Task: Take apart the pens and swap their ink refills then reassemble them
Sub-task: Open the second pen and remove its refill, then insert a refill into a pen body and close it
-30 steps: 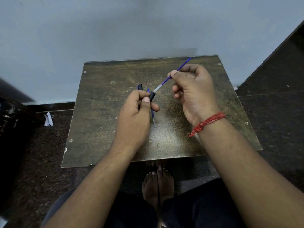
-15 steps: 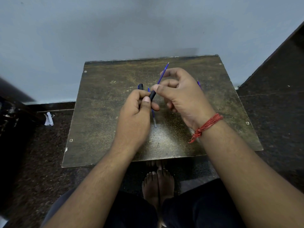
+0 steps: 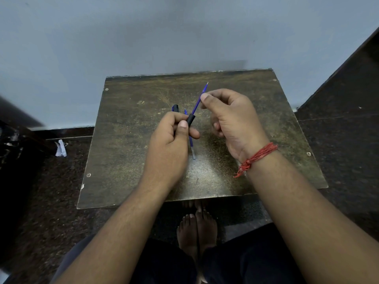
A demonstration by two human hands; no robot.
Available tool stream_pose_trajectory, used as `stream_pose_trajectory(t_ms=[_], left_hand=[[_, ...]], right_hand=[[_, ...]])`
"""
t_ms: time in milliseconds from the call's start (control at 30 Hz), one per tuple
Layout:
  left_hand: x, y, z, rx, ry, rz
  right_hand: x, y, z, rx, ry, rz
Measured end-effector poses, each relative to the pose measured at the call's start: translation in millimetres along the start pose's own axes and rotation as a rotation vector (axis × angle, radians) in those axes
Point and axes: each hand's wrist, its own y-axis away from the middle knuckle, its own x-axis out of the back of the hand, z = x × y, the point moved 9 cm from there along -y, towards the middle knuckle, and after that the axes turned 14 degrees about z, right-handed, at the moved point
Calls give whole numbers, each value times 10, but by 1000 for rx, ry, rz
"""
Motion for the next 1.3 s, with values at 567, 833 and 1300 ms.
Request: stream_pose_trajectory(t_ms=[567,833,1300], left_hand=[[9,-4,11,-7,-14,8],[-1,-1,-15,0,-1,-1],[-8,21,-20,1,-20,-6]], right_hand=[[75,-24,-94,126,125,35],[869,-373,-359,350,751,344],[577,-331,-193,321,1203,180]])
